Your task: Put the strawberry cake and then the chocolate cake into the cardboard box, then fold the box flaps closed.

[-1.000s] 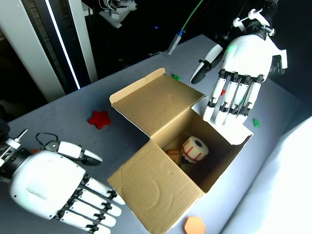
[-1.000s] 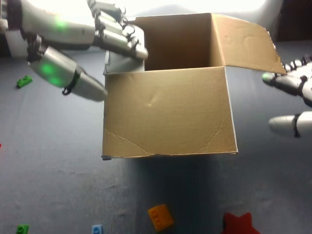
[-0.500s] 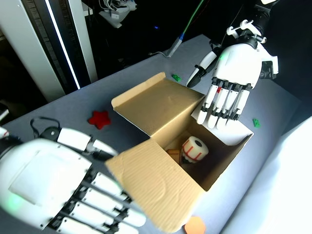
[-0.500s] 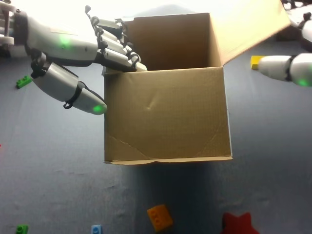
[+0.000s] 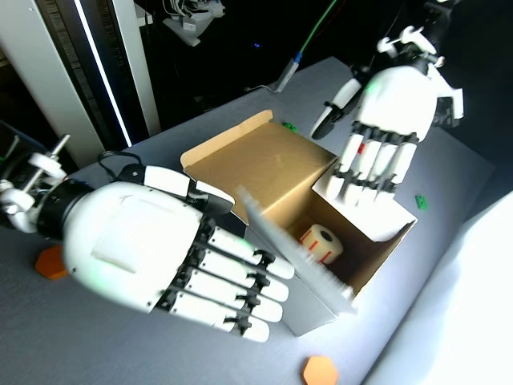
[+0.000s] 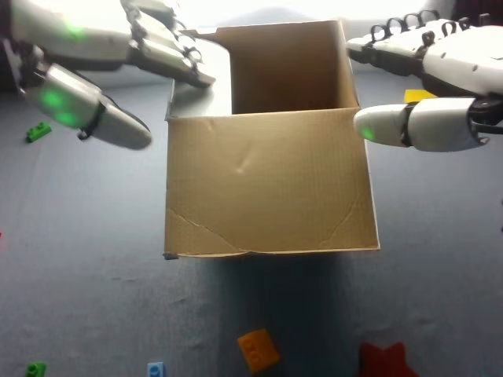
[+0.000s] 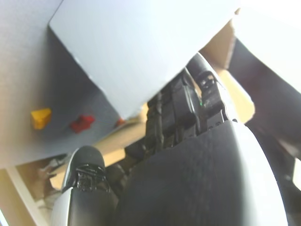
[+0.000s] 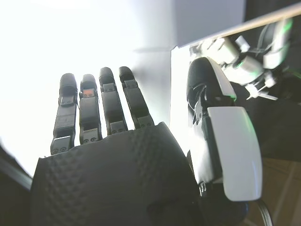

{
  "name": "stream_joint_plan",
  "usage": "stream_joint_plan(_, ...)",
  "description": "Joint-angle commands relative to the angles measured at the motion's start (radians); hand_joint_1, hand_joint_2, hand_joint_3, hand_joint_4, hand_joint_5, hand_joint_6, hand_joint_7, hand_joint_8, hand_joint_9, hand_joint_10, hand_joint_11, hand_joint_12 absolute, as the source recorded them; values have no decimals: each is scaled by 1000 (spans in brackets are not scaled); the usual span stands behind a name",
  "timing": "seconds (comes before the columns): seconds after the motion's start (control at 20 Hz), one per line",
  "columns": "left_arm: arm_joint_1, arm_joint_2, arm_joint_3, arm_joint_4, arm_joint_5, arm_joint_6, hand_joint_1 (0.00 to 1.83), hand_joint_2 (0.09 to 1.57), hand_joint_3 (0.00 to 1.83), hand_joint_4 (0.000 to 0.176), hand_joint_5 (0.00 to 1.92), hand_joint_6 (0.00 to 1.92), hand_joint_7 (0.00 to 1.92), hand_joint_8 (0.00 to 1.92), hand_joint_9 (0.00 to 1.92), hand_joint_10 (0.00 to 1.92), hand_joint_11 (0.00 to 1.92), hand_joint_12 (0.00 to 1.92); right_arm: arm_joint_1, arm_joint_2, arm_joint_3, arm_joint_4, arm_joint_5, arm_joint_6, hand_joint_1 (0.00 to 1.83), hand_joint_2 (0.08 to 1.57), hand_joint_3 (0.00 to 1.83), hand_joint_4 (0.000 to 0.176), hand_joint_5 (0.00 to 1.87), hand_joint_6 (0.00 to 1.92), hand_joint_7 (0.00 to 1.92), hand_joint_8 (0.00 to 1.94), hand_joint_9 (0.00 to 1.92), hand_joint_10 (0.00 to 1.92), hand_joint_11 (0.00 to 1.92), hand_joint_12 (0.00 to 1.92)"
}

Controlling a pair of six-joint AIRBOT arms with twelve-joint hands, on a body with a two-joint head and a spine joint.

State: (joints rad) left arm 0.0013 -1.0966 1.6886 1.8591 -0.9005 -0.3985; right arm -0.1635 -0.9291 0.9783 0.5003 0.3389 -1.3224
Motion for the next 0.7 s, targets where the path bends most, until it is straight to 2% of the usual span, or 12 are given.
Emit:
stream_joint_plan(0.0, -25, 17, 14, -70, 2, -4, 0, 1227, 7, 18, 266, 17, 307, 12, 330, 2, 0, 1025, 18, 6, 1, -14, 87, 7, 0, 1241, 0, 14, 89, 2, 108, 1, 95, 7, 0, 180)
stream_joint_plan(0.1, -40, 28, 41, -69, -6, -14, 0, 1231, 7, 24, 276, 15, 324, 12, 351, 10, 0, 1051, 25, -4, 2, -14, 76, 7, 0, 1231, 0, 8, 48, 1, 106, 0, 81, 3, 0, 79)
stream_joint_plan(0.15, -46, 34, 53, -66, -11, -18, 0, 1234, 7, 21, 262, 7, 312, 5, 334, 2, 0, 1018, 26, -9, 3, -14, 74, 7, 0, 1239, 0, 1, 62, 6, 133, 4, 100, 9, 0, 127)
stream_joint_plan(0.25, -47, 52, 72, -63, -18, -24, 0, 1239, 6, 25, 246, 2, 299, 1, 327, 0, 0, 992, 26, -19, 4, -14, 59, -10, 0, 1236, 0, 0, 101, 22, 141, 5, 99, 7, 0, 141)
stream_joint_plan(0.35, -43, 76, 85, -43, -25, -30, 0, 1233, 2, 33, 252, 5, 299, 1, 330, 2, 0, 992, 16, -25, 4, -14, 44, -31, 0, 1228, 0, 0, 109, 13, 159, 3, 118, 11, 0, 354)
stream_joint_plan(0.45, -23, 90, 90, -42, -31, -31, 0, 1234, 2, 34, 256, 4, 298, 0, 321, 2, 0, 966, 18, -27, 4, -14, 2, -50, 0, 1225, 0, 0, 116, 11, 174, 4, 125, 11, 0, 350)
stream_joint_plan(0.55, 10, 113, 77, -42, -37, -31, 0, 1243, 4, 28, 260, 5, 303, 2, 316, 1, 0, 984, 21, -29, 4, -16, -27, -63, 0, 1226, 0, 0, 117, 7, 183, 3, 130, 11, 0, 374)
stream_joint_plan(0.65, 46, 140, 39, -42, -37, -24, 0, 1255, 6, 15, 245, 0, 286, 0, 309, 2, 0, 956, 26, -28, 4, -40, -52, -67, 0, 1233, 1, 0, 142, 8, 194, 1, 122, 3, 0, 239)
